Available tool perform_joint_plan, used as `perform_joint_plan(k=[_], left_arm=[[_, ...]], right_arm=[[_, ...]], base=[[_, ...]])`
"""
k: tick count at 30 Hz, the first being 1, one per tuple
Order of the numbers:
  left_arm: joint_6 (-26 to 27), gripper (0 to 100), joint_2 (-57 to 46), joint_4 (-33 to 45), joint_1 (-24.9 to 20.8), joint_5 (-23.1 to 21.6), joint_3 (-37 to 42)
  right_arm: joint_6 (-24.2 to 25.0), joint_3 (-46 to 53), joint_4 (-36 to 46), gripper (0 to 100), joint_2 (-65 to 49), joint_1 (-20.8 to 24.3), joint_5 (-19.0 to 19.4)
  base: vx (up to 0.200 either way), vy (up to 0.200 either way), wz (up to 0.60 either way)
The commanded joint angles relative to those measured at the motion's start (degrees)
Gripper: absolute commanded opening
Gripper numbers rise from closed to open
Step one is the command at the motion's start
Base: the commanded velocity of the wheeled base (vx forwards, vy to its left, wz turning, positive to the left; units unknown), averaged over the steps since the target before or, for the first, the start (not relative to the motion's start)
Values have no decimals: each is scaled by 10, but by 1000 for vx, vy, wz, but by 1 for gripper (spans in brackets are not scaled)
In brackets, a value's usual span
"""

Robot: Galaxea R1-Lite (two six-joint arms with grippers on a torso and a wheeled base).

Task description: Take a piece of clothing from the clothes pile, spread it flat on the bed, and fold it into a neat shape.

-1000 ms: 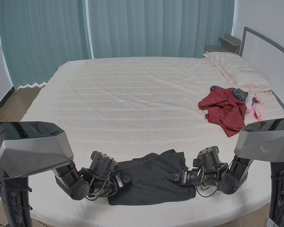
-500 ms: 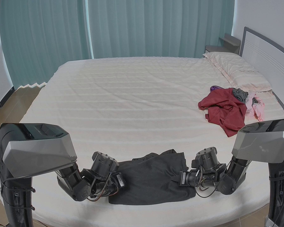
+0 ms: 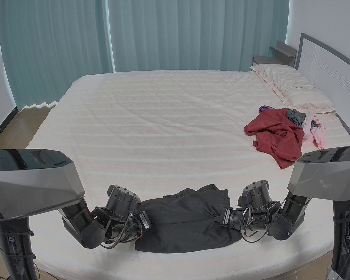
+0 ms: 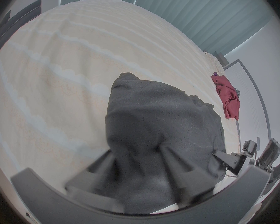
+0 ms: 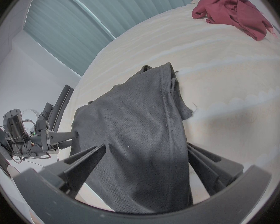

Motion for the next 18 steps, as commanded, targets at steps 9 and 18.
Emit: perform_joint_plan(k=[9, 18], left_arm=[[-40, 0, -52, 3, -1, -18, 16], [-48, 0, -53, 3, -4, -18, 20]], right_arm=[[45, 64, -112, 0, -14, 1, 2], [48, 81, -139, 0, -17, 3, 5]], base=[[0, -44, 0], [0, -200, 0]])
